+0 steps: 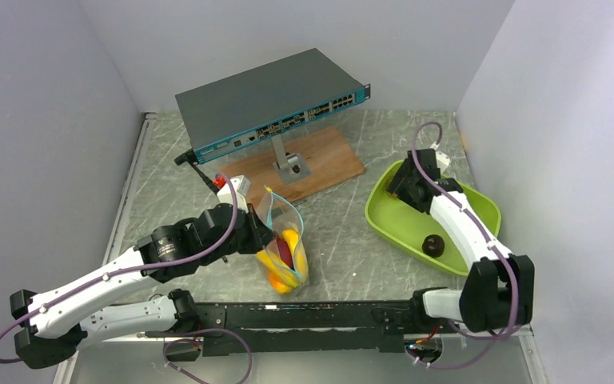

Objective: Place the food in the zip-top bag and seal the zipper
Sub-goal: Pick up the fake vegetable from the bin.

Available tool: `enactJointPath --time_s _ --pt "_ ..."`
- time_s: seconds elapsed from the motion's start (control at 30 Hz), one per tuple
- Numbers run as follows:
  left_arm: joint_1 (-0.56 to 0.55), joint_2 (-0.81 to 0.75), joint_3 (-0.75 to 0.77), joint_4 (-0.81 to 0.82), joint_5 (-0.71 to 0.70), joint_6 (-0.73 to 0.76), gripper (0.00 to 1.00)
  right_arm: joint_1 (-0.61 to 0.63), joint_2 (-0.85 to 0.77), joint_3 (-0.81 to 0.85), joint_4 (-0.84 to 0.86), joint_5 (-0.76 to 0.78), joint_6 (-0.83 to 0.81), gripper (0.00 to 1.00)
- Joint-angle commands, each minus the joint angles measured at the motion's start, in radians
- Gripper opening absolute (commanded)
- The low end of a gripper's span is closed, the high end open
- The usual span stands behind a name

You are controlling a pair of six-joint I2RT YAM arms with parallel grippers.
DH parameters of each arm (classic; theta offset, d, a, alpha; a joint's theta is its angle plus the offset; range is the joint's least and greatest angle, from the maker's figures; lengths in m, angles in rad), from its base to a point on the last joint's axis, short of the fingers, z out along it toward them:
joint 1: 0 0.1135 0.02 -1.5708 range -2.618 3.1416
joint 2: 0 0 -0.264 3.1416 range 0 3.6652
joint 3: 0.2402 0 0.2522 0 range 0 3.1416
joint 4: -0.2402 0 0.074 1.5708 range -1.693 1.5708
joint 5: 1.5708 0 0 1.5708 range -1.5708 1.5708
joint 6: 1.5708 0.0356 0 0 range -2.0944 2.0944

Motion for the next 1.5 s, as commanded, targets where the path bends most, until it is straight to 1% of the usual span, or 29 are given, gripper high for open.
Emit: enactJointPath --time_s 0.0,0.07,0.13,0.27,0.43,0.6,0.87,0.93,1.13,1.27,1.33,1.37,1.43,1.47 --pt "-0.003 -0.012 -0.014 0.025 0.001 -0.026 0.00 -0.146 0.060 -0.038 0.099 -0.127 0.074 0.69" --pt "-0.003 -0.008 -0.020 0.029 0.015 -0.024 0.00 -0.217 0.081 -0.069 0.155 -0.218 0.117 0.69" --pt "-0.003 -0.001 -0.018 0.026 0.022 -0.025 0.00 -0.247 0.102 -0.111 0.216 -0.274 0.154 0.68" --pt "-0.003 -0.004 -0.005 0.015 0.020 -0.026 0.00 -0.250 0.145 -0.156 0.309 -0.294 0.210 0.68" --pt "-0.003 -0.019 -0.013 0.006 0.018 -0.043 0.00 -0.250 0.142 -0.229 0.451 -0.281 0.227 0.69" --pt "-0.003 -0.022 -0.032 0.028 0.021 -0.044 0.00 -0.250 0.178 -0.221 0.493 -0.278 0.209 0.70" --pt "-0.002 0.029 0.001 0.010 0.037 -0.036 0.00 -0.252 0.249 -0.172 0.549 -0.266 0.213 0.70" --pt "-0.003 0.032 -0.003 0.021 0.042 -0.033 0.00 -0.254 0.276 -0.156 0.584 -0.272 0.211 0.70" --pt "-0.003 0.027 0.013 0.001 0.029 -0.040 0.00 -0.260 0.339 -0.109 0.615 -0.285 0.187 0.71" --pt "-0.003 0.024 0.007 0.003 0.032 -0.040 0.00 -0.263 0.330 -0.101 0.587 -0.247 0.180 0.75" --pt "-0.003 0.029 0.008 0.007 0.035 -0.040 0.00 -0.276 0.307 -0.129 0.601 -0.252 0.185 0.78" --pt "-0.003 0.033 0.009 0.008 0.038 -0.040 0.00 -0.281 0.290 -0.154 0.636 -0.268 0.188 0.80" --pt "-0.003 0.044 0.014 0.009 0.042 -0.037 0.00 -0.290 0.263 -0.180 0.655 -0.254 0.207 0.89" --pt "-0.003 0.049 0.019 0.007 0.046 -0.036 0.00 -0.292 0.262 -0.175 0.658 -0.252 0.201 0.90"
